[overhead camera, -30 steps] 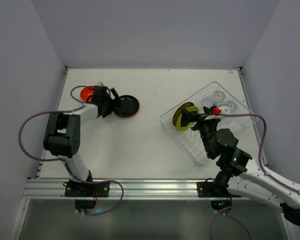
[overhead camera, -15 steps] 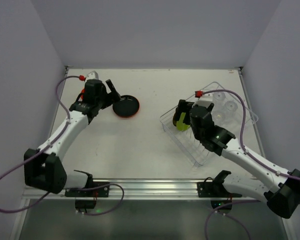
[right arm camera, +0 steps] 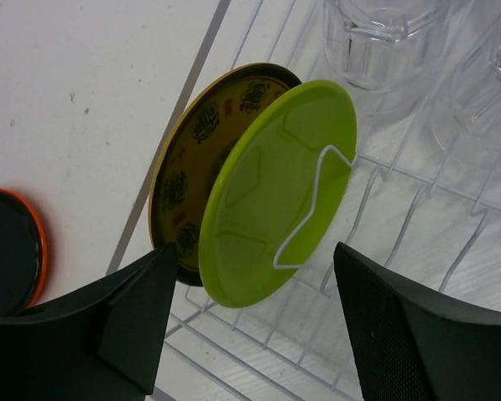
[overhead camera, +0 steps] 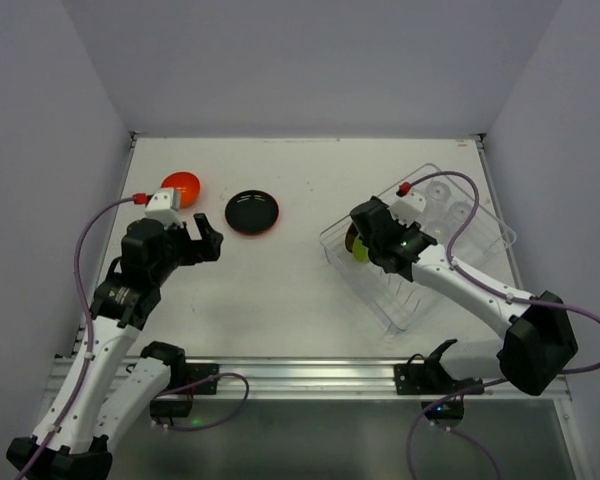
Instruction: Unload the mixed dishes from the dish rack
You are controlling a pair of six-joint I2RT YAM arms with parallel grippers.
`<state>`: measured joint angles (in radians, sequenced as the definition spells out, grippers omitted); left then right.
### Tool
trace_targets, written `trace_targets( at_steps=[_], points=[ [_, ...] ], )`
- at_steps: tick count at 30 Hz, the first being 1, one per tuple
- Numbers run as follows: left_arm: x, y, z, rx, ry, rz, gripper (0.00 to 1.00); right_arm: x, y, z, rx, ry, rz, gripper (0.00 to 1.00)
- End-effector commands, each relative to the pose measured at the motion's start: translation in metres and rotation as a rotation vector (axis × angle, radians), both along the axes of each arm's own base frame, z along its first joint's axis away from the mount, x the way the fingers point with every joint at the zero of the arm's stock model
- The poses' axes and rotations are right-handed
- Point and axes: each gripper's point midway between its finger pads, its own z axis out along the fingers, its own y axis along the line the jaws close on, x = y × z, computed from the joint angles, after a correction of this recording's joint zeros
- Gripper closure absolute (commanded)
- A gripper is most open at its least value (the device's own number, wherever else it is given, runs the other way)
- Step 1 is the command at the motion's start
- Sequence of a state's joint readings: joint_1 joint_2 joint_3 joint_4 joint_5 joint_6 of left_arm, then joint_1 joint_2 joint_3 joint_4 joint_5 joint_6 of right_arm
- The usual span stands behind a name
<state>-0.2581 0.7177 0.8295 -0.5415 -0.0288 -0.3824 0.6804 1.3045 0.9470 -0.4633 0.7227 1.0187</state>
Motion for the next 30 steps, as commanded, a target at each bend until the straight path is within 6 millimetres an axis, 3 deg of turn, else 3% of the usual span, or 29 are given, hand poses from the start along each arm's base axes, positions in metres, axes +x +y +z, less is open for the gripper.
trace_targets(
  at_steps=[1,8,12,21,30],
  points=[
    [-0.001,0.002,-0.001,0.020,-0.044,-0.006,0.00,0.012,-0.007,0.015,0.074,-0.056,-0.166,0.24],
    [0.002,-0.002,-0.011,0.015,-0.019,-0.026,0.00,0.029,0.005,0.010,0.054,-0.039,-0.173,0.28],
    [0.005,-0.005,-0.020,0.027,0.015,-0.038,0.00,0.034,0.003,0.009,0.037,-0.050,-0.204,0.33],
    [0.000,-0.009,-0.011,0.005,-0.022,-0.066,0.00,0.026,-0.013,-0.008,0.011,-0.021,-0.332,0.64],
    [-0.001,-0.012,-0.010,-0.001,-0.026,-0.082,0.00,0.030,-0.012,-0.027,-0.047,0.016,-0.345,0.70]
  ],
)
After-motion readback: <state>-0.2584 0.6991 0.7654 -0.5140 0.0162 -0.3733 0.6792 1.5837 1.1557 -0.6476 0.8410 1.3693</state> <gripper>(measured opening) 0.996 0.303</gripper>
